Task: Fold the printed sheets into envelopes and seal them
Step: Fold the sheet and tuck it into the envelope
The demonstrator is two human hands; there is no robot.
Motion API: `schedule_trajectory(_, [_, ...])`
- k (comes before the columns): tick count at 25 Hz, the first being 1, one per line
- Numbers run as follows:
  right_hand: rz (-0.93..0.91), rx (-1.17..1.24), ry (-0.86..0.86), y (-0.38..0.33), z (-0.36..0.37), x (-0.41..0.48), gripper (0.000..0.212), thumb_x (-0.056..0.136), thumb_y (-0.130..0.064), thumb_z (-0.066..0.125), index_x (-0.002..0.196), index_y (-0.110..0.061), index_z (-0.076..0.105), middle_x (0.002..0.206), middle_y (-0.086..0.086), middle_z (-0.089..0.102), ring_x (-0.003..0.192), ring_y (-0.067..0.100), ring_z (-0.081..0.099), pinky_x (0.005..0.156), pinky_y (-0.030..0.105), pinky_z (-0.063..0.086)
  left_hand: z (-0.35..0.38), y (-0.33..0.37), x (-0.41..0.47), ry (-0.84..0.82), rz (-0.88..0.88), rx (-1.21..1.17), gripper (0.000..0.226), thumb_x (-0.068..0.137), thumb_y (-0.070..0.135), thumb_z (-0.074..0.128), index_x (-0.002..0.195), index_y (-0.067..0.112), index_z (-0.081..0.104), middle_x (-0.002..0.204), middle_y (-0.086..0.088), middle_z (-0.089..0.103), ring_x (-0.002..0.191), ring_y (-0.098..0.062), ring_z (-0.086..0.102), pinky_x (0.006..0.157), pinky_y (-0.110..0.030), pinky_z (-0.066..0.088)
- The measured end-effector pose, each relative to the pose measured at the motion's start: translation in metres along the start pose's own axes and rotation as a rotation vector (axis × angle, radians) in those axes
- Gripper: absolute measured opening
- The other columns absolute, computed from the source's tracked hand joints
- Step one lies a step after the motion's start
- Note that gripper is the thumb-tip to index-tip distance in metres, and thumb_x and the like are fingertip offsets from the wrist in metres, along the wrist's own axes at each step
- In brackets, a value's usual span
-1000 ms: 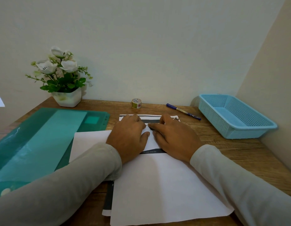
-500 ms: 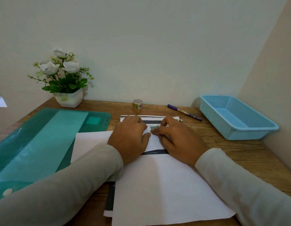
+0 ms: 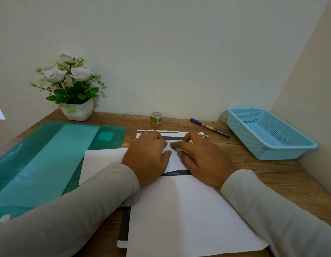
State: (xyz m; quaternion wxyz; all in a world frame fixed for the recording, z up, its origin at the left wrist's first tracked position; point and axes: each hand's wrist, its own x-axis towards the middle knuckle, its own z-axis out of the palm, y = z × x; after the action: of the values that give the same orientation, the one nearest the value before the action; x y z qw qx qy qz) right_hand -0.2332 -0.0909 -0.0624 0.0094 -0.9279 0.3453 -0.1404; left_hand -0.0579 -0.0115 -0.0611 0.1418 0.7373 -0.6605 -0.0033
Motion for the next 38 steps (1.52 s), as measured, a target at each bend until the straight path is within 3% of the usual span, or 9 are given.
schedule_trajectory(6, [0.088,-0.025,-0.028,-0.001,-0.004,0.004,0.052,0.102,-0.059,0.042,0.145,-0.033,0.052,0.133,-0.004,0.05,0.114,0.014,0.052,0.08,0.025,0.04,-0.001,0.001,0.0,0.013,0.009,0.024,0.052,0.102,0.051,0.037,0.145,0.025,0.047,0.152,0.003,0.044,0.139,-0.018,0.036,0.119,-0.038,0.027])
schedule_trajectory(9, [0.094,0.057,0.004,0.005,-0.005,0.0,0.043,0.097,-0.061,0.051,0.127,-0.031,0.061,0.127,-0.007,0.054,0.112,0.013,0.053,0.079,0.024,0.041,-0.008,-0.004,0.004,0.0,0.039,0.103,0.059,0.096,0.063,0.038,0.143,0.029,0.048,0.148,0.003,0.046,0.135,-0.019,0.04,0.114,-0.043,0.036])
schedule_trajectory(14, [0.124,0.193,0.007,0.011,-0.005,-0.002,0.046,0.09,-0.065,0.061,0.122,-0.033,0.057,0.127,-0.011,0.056,0.113,0.013,0.054,0.081,0.027,0.046,-0.049,-0.027,0.013,-0.295,-0.018,0.193,0.093,0.066,0.089,0.054,0.141,0.033,0.045,0.138,0.005,0.048,0.119,-0.018,0.047,0.101,-0.039,0.045])
schedule_trajectory(19, [0.168,0.285,-0.043,0.008,-0.008,-0.003,0.067,0.083,-0.07,0.066,0.138,-0.039,0.045,0.122,-0.02,0.055,0.107,0.009,0.053,0.075,0.025,0.044,-0.053,-0.045,0.018,-0.36,-0.016,-0.097,0.064,0.069,0.063,0.078,0.12,0.033,0.054,0.092,0.018,0.048,0.082,-0.003,0.049,0.068,-0.021,0.04])
schedule_trajectory(21, [0.202,0.407,-0.018,0.009,-0.009,-0.001,0.061,0.082,-0.061,0.073,0.133,-0.037,0.049,0.101,-0.023,0.054,0.089,0.009,0.053,0.065,0.022,0.042,-0.049,-0.052,0.019,-0.305,0.002,-0.202,0.043,0.075,0.05,0.08,0.109,0.034,0.06,0.092,0.013,0.055,0.079,-0.005,0.052,0.065,-0.02,0.039])
schedule_trajectory(26, [0.261,1.033,0.163,0.017,-0.012,0.003,0.037,0.087,-0.02,0.081,0.122,-0.02,0.069,0.094,-0.009,0.073,0.074,0.005,0.066,0.067,0.024,0.053,-0.056,-0.045,0.019,-0.098,0.142,-0.482,0.013,0.084,0.028,0.077,0.092,0.031,0.068,0.083,0.01,0.067,0.073,-0.005,0.06,0.069,-0.023,0.053])
schedule_trajectory(30, [0.258,1.142,0.147,0.021,-0.021,0.002,0.012,0.091,-0.009,0.074,0.104,-0.008,0.074,0.086,0.004,0.078,0.072,0.011,0.072,0.059,0.023,0.053,-0.07,-0.044,0.02,-0.004,0.196,-0.41,0.017,0.082,0.033,0.078,0.096,0.033,0.069,0.086,0.011,0.07,0.078,-0.005,0.064,0.072,-0.022,0.054])
schedule_trajectory(34, [0.294,1.192,0.301,0.03,-0.04,-0.002,0.007,0.091,-0.004,0.073,0.098,-0.002,0.074,0.088,0.014,0.077,0.076,0.02,0.071,0.065,0.027,0.057,-0.087,-0.076,0.024,0.032,0.09,-0.333,0.051,0.077,0.044,0.08,0.123,0.036,0.06,0.108,0.018,0.065,0.099,-0.003,0.062,0.084,-0.027,0.054])
schedule_trajectory(38, [0.27,1.051,0.39,0.044,-0.059,-0.009,0.004,0.091,-0.009,0.074,0.095,-0.008,0.074,0.081,0.005,0.077,0.073,0.014,0.07,0.065,0.022,0.054,-0.091,-0.093,0.022,0.069,-0.099,-0.763,0.059,0.081,0.024,0.08,0.134,0.027,0.052,0.114,0.004,0.067,0.098,-0.016,0.068,0.076,-0.028,0.059])
